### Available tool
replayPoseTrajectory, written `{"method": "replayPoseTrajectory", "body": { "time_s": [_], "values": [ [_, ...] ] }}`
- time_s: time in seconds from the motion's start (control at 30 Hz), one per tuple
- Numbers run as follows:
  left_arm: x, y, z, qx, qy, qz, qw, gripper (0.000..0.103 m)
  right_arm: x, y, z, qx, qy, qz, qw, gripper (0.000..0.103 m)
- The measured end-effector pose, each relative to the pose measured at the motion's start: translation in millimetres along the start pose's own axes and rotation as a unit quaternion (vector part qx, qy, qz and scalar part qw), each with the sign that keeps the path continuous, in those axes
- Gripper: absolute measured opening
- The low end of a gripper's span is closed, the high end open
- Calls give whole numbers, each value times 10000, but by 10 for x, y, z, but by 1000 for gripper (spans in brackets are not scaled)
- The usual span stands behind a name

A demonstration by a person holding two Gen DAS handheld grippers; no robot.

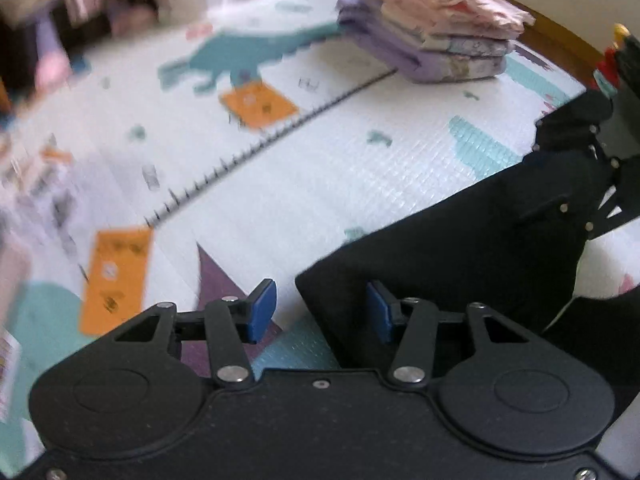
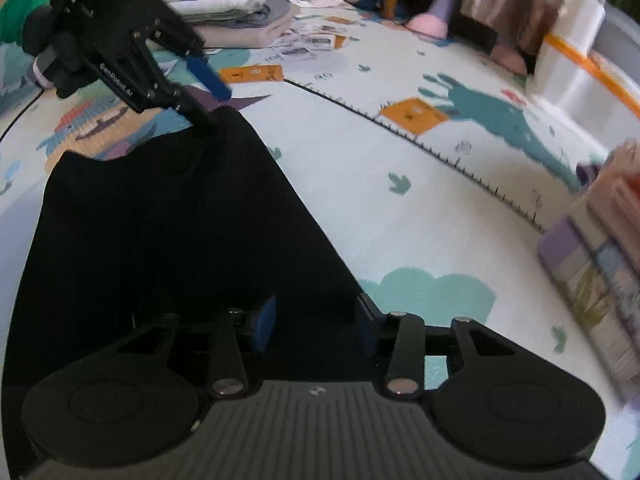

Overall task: Fold clothes
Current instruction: 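Grasp the pants edge with the left tool while the right tool grips the fabric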

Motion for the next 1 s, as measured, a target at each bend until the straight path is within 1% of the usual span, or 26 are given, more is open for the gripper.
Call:
{"method": "replayPoseTrajectory", "body": {
  "time_s": [0.07, 0.1, 0.13, 0.17, 0.23, 0.3, 0.37, 0.43, 0.5, 0.53, 0.6, 0.63, 0.67, 0.7, 0.73, 0.77, 0.8, 0.83, 0.87, 0.9, 0.93, 1.0],
  "values": [
    [-8, 6, -28, -127, 51, 112, 9998, 26, -21, -24, -10, 73, -37, -185, 9998, 25],
    [-6, -11, 7, -154, -17, 123, 9998, 18, -13, -42, -17, 97, -41, -217, 9997, 20],
    [-5, -27, 42, -181, -85, 133, 9997, 14, -5, -61, -24, 121, -44, -248, 9996, 4],
    [-1, -44, 89, -227, -158, 127, 9995, 13, 2, -86, -30, 166, -43, -312, 9994, 4],
    [12, -75, 209, -359, -292, 100, 9989, 12, 3, -205, -22, 467, -52, -754, 9960, 4],
    [20, -87, 325, -469, -361, 108, 9982, 12, -24, -316, 39, 863, -134, -1340, 9871, 4],
    [22, -73, 404, -564, -364, 129, 9977, 12, -62, -410, 126, 1296, -229, -1957, 9718, 4],
    [40, -16, 435, -821, -297, 303, 9957, 12, -116, -467, 196, 1797, -207, -2470, 9520, 4],
    [59, 41, 466, -1077, -231, 478, 9928, 12, -172, -549, 213, 2276, -144, -3031, 9253, 4],
    [64, 67, 452, -1106, -193, 557, 9921, 12, -200, -598, 199, 2462, -101, -3316, 9106, 4],
    [68, 114, 369, -986, -111, 701, 9926, 12, -248, -705, 161, 2786, -77, -3833, 8806, 4],
    [69, 137, 327, -926, -70, 773, 9927, 12, -248, -754, 139, 2626, -63, -3907, 8822, 4],
    [71, 160, 286, -866, -29, 845, 9927, 12, -234, -794, 121, 2419, -50, -3887, 8890, 5],
    [72, 184, 244, -805, 12, 916, 9925, 13, -170, -797, 117, 2052, -42, -3539, 9125, 5],
    [73, 207, 203, -745, 53, 988, 9923, 13, -107, -796, 118, 1695, -47, -3200, 9321, 6],
    [75, 231, 162, -685, 94, 1060, 9920, 14, -46, -771, 137, 1392, -99, -2905, 9466, 10],
    [76, 254, 121, -624, 135, 1131, 9915, 15, 23, -724, 162, 1130, -160, -2555, 9600, 10],
    [74, 272, 105, -612, 139, 1155, 9913, 15, 71, -664, 184, 1013, -240, -2240, 9690, 14],
    [69, 286, 113, -643, 110, 1135, 9914, 15, 114, -586, 210, 904, -317, -1876, 9776, 29],
    [65, 294, 112, -654, 99, 1110, 9916, 16, 154, -511, 228, 803, -378, -1518, 9844, 38],
    [60, 298, 102, -648, 102, 1080, 9920, 17, 176, -441, 216, 732, -387, -1193, 9894, 50],
    [51, 307, 73, -640, 106, 1063, 9922, 18, 204, -310, 157, 602, -391, -635, 9954, 53]
  ]
}}
Point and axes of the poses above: each gripper's, at about its wrist camera, not at the fingertips, and z roughly against the way its jaws point, y to its left, x to its top, the point moved 3 cm from there along -z, roughly the way its jaws point
